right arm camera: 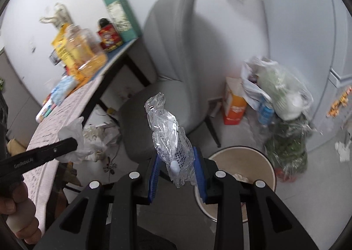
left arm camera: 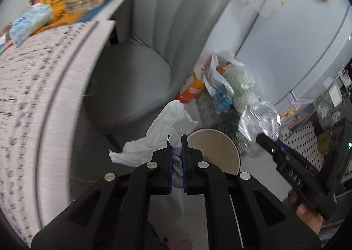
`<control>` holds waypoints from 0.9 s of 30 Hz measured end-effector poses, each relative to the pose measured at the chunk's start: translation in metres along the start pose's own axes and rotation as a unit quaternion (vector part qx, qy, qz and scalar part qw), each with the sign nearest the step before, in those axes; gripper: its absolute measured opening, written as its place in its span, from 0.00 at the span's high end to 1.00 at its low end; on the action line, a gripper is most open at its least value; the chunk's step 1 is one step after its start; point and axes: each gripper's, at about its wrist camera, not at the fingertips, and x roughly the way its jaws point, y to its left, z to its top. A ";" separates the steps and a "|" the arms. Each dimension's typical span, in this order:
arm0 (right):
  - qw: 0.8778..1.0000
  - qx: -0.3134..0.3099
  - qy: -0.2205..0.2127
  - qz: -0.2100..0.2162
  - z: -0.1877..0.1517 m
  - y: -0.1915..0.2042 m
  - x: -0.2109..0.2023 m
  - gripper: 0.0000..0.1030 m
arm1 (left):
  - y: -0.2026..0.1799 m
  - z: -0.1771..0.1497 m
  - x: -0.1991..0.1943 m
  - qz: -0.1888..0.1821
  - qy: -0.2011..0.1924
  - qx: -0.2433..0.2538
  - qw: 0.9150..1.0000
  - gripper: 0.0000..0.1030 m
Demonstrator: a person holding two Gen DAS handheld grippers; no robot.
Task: Collect trash
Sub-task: 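Carry the bottle and tissue with both tools toward the floor bin, then open the left tool over the bin while the right tool drops the bottle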
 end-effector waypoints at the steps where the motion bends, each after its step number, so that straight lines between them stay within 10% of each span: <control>1: 1.000 0.004 -0.002 -0.002 0.001 -0.006 0.002 0.71 | -0.005 0.000 0.006 -0.002 0.006 0.004 1.000 0.93; 8: 0.999 0.040 -0.011 -0.012 0.009 -0.051 0.009 0.48 | -0.037 0.006 0.040 -0.021 0.035 0.031 0.999 0.93; 18: 0.994 0.102 -0.008 -0.045 -0.018 -0.110 -0.015 0.48 | -0.097 0.001 0.079 -0.083 0.073 0.069 0.991 0.91; 22: 0.990 0.126 -0.018 -0.061 -0.024 -0.131 -0.027 0.48 | -0.095 0.005 0.072 -0.126 0.066 0.046 0.989 0.37; 27: 0.989 0.130 -0.025 -0.058 -0.023 -0.134 -0.035 0.48 | -0.078 0.008 0.052 -0.127 0.055 0.052 0.989 0.30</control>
